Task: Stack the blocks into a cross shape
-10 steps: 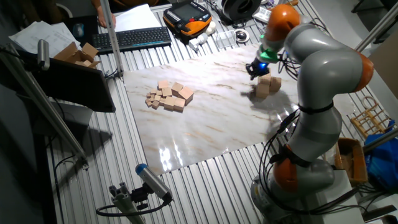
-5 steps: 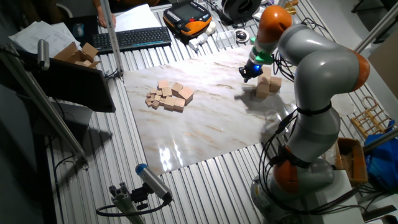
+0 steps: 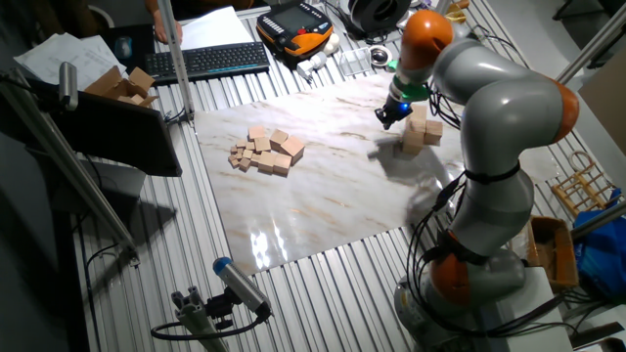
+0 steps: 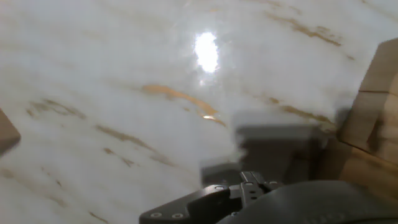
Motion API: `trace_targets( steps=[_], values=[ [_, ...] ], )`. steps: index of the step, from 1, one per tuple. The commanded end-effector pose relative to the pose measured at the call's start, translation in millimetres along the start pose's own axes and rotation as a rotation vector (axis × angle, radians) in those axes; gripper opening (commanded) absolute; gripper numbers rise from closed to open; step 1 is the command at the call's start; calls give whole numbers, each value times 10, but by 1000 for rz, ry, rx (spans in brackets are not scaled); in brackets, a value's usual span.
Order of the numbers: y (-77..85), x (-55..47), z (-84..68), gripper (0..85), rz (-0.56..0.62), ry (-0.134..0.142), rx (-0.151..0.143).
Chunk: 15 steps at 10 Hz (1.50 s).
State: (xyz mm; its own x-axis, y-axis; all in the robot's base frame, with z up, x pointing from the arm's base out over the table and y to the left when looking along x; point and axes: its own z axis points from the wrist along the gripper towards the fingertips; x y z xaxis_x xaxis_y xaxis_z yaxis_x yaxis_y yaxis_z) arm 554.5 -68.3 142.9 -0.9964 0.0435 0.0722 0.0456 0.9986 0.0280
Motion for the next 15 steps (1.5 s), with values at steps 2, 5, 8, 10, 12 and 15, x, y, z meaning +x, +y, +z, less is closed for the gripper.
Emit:
trace_targets(
  steps=[2,5,8,10,12,15],
  values=[
    [2,-2,-1,0,-301,-5,52],
    [2,-2,-1,0,-315,-13,-1],
    [2,-2,-1,0,-212,34,-49],
    [563,-46,-81,0,-88,64,-13],
    [965,-69,-58,0,-14,76,-5],
    [1157,-82,130,0,73,60,-8]
  ],
)
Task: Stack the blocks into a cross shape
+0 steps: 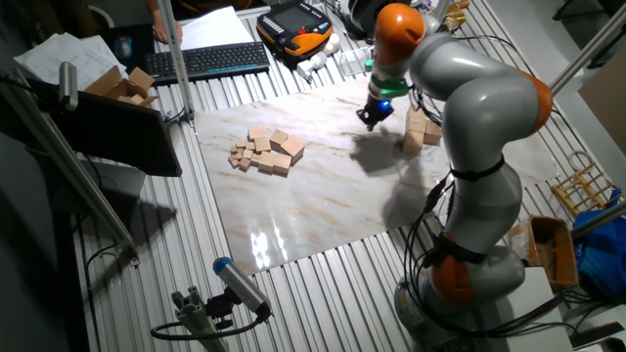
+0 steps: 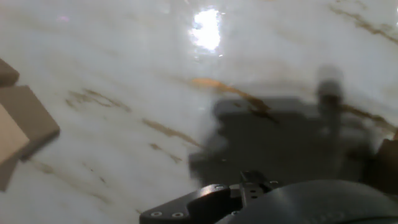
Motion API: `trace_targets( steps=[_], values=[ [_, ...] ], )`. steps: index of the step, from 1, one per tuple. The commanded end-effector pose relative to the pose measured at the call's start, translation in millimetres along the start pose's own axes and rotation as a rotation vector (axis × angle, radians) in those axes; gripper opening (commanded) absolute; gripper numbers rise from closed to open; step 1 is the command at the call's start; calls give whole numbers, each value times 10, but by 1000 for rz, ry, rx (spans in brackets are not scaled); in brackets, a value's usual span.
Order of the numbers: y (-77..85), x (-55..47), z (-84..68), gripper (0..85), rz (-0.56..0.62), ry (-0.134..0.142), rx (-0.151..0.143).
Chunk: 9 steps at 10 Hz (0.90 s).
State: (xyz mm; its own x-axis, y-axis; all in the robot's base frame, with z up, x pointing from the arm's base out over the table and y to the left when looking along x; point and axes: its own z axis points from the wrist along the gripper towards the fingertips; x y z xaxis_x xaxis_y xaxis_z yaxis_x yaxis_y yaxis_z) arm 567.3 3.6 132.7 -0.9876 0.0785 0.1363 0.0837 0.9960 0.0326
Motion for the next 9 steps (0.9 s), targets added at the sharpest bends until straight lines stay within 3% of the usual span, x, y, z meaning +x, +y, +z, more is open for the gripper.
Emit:
trace_targets(
  steps=[1,6,9],
  values=[
    [449,23,38,0,40,3,-14],
    [469,-128,114,0,64,-14,-25],
    [470,-151,135,0,94,-16,-32]
  ],
)
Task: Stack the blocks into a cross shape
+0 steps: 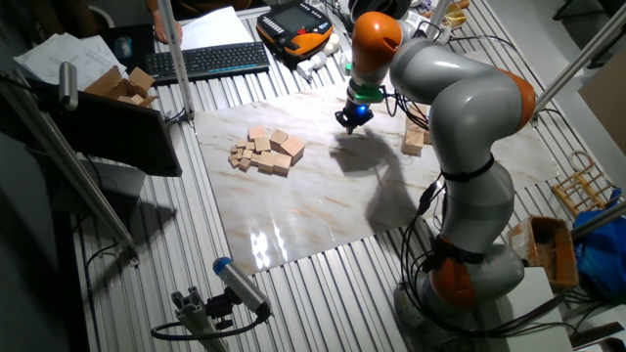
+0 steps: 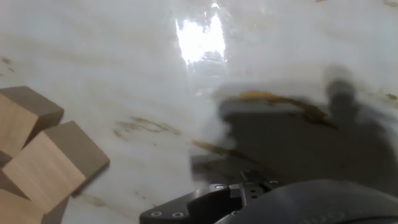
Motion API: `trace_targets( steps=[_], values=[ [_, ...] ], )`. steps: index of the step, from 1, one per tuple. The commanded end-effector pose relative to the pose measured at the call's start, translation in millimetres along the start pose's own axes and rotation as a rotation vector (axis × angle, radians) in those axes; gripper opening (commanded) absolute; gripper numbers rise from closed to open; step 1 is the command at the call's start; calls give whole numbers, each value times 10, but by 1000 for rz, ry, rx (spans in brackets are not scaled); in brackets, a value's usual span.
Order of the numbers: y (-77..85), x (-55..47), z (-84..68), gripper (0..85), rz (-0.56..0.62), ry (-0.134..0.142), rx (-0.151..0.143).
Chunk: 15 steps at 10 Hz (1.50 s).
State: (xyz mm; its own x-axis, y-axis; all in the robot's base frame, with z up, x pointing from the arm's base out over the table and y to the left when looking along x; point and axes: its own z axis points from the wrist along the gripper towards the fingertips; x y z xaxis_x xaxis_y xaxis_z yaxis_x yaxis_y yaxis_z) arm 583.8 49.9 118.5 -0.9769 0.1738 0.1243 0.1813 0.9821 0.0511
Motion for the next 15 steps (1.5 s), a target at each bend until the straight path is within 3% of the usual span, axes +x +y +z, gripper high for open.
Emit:
trace_targets(
  steps=[1,4,7,10,11,12,13,14,15],
  values=[
    [3,13,15,0,2,-1,4],
    [56,64,57,0,14,10,-9],
    [79,109,90,0,-19,-19,17],
    [79,109,90,0,-84,-21,-3],
    [79,109,90,0,-112,-10,3],
    [79,109,90,0,-129,30,6],
    [79,109,90,0,-133,44,-4],
    [79,109,90,0,-117,24,1],
    [79,109,90,0,-91,26,-9]
  ],
)
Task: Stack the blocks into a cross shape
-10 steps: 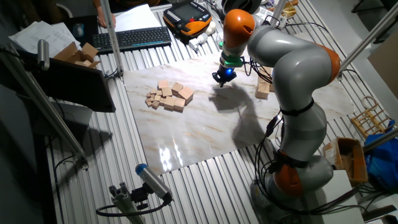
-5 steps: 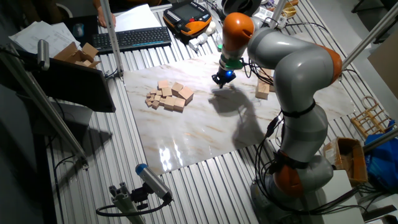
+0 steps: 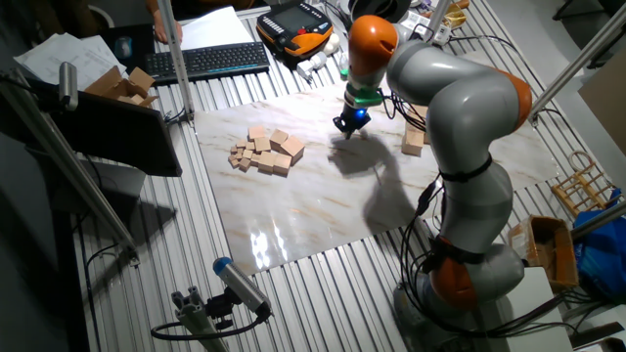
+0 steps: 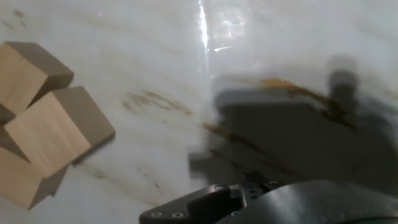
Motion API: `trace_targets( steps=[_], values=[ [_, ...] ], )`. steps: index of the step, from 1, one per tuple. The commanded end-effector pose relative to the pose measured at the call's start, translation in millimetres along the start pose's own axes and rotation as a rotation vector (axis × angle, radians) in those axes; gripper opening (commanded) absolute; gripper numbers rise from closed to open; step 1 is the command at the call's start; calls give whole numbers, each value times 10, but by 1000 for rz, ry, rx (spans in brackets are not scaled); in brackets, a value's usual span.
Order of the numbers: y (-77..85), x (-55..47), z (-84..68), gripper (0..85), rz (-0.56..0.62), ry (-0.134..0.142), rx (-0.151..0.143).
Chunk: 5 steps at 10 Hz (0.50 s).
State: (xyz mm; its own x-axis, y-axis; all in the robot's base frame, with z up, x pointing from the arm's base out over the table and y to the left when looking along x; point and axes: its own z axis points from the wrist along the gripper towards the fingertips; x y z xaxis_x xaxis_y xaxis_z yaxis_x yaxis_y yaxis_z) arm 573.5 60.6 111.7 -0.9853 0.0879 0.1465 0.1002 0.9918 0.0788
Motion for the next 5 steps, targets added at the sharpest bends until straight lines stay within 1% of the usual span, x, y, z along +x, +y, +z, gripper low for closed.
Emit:
trace_targets(
  steps=[1,2,3,4,5],
  values=[
    [-5,-1,3,0,28,5,-24],
    [63,2,21,0,81,-7,-35],
    [271,9,76,0,130,-24,-36],
    [471,16,136,170,183,-40,-47],
    [621,12,203,170,230,-56,-51]
  ],
)
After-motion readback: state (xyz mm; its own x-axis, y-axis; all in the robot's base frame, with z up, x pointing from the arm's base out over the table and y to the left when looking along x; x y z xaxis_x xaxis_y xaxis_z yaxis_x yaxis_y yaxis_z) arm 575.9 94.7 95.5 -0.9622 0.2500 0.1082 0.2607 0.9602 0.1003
